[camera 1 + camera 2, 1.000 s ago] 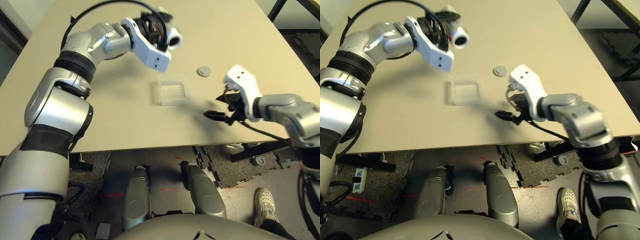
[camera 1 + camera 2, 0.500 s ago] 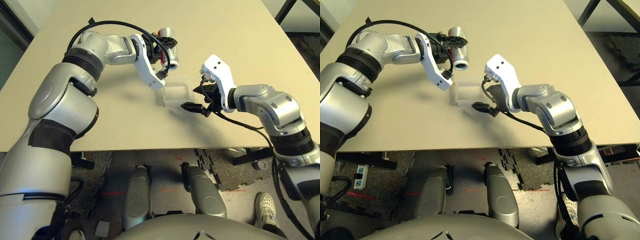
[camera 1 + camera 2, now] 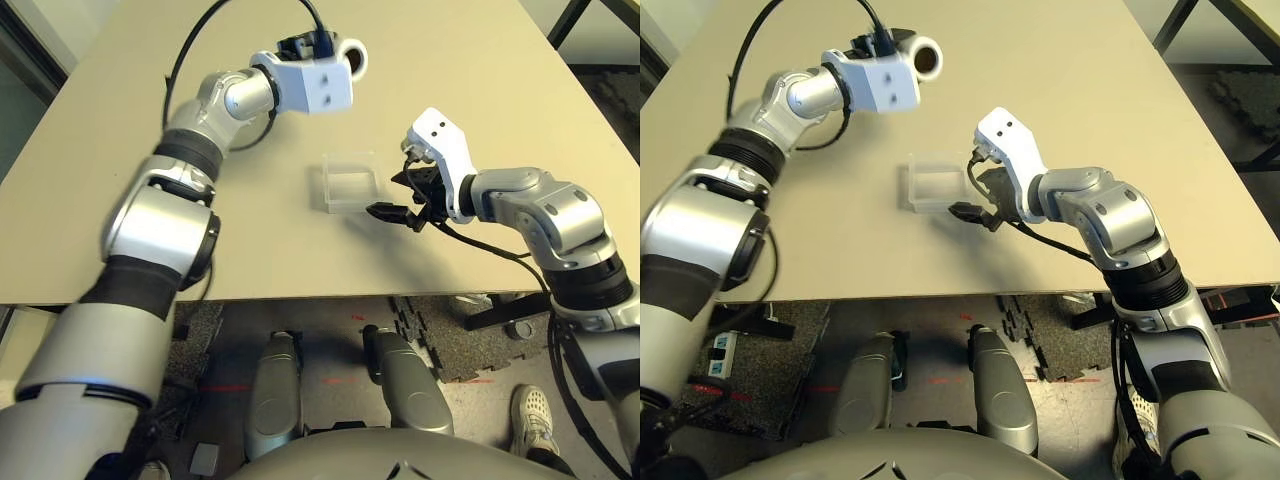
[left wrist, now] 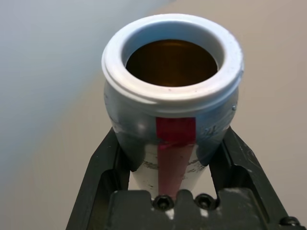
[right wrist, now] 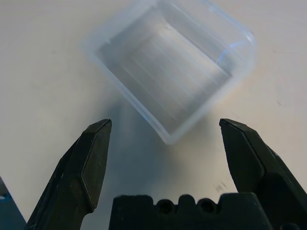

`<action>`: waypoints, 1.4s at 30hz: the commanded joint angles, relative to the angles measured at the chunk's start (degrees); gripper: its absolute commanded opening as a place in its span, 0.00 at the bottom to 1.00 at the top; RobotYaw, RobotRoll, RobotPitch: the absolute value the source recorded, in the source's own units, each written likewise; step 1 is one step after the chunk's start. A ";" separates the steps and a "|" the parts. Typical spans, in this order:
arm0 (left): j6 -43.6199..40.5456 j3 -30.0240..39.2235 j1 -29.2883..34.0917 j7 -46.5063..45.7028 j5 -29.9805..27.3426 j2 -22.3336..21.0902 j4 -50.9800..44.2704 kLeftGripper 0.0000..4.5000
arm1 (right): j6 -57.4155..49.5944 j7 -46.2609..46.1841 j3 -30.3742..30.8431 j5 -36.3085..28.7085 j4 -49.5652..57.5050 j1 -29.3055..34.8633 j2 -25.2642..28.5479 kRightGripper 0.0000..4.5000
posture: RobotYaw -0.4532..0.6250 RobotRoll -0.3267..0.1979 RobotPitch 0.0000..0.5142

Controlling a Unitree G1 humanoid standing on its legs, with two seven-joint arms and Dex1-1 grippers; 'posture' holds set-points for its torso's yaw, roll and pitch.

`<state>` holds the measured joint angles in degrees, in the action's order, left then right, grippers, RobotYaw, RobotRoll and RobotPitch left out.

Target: Pour the medicine from the bottle into the box.

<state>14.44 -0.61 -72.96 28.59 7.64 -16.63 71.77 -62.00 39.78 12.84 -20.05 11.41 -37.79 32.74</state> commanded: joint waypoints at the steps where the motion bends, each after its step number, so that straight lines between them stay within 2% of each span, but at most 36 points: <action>1: -11.27 8.52 2.71 -3.12 -9.40 1.21 -1.93 0.54 | -0.49 -0.04 1.07 0.70 1.26 0.21 1.22 1.00 | 0.41 0.62 0.33; 3: -15.20 11.86 4.44 -5.40 -12.53 1.94 -2.81 0.54 | -0.63 -0.05 1.30 0.64 1.42 0.14 1.43 1.00 | 0.41 0.62 0.34; 6: -17.48 13.47 7.21 -7.74 -13.93 2.34 -3.66 0.54 | -0.75 -0.15 1.68 0.80 1.55 0.01 1.61 1.00 | 0.41 0.62 0.34; 10: -17.69 12.94 8.24 -8.60 -13.26 2.05 -4.31 0.54 | -1.16 -0.39 1.94 0.74 1.79 -0.01 1.28 1.00 | 0.40 0.62 0.35; 13: -12.87 8.64 6.54 -7.63 -9.01 1.05 -5.67 0.54 | -1.36 -0.62 2.29 0.80 1.96 0.15 1.05 1.00 | 0.41 0.62 0.35; 16: -1.47 -1.08 3.00 -6.01 0.42 -0.61 -8.52 0.54 | -1.00 -0.99 2.90 1.34 1.57 0.37 1.10 1.00 | 0.41 0.62 0.35; 18: 12.01 -12.05 0.78 -5.89 11.68 -2.89 -11.62 0.54 | -0.71 -1.17 3.13 1.60 1.25 0.47 1.01 1.00 | 0.42 0.62 0.34; 20: 25.42 -25.54 -1.25 -11.68 27.81 -6.78 -15.29 0.54 | -0.46 -1.26 3.28 1.85 0.96 0.55 0.77 1.00 | 0.42 0.62 0.34; 21: 29.54 -31.57 -2.19 -15.32 35.24 -8.38 -16.43 0.54 | -0.35 -1.30 3.35 1.93 0.80 0.57 0.58 1.00 | 0.42 0.62 0.33; 22: 32.38 -35.67 -2.86 -17.87 39.97 -9.30 -16.56 0.54 | -0.25 -1.36 3.41 1.99 0.64 0.58 0.40 1.00 | 0.42 0.62 0.33; 27: 37.82 -47.15 -3.94 -27.70 52.77 -10.70 -12.45 0.54 | 0.34 -2.11 3.12 2.22 -0.17 0.33 -1.06 1.00 | 0.41 0.62 0.33; 32: 36.06 -50.17 -7.68 -36.09 57.29 -9.21 -7.36 0.54 | 0.43 -2.84 2.31 2.23 -0.39 0.11 -2.29 1.00 | 0.40 0.62 0.33; 42: 34.21 -49.21 -10.31 -37.52 55.69 -6.98 -2.72 0.54 | 1.20 -2.63 2.39 2.45 -1.23 -0.25 -2.58 1.00 | 0.41 0.62 0.32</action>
<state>48.80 -49.56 -82.54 -8.18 63.25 -23.76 68.49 -61.18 36.97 15.29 -17.79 10.84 -37.87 30.35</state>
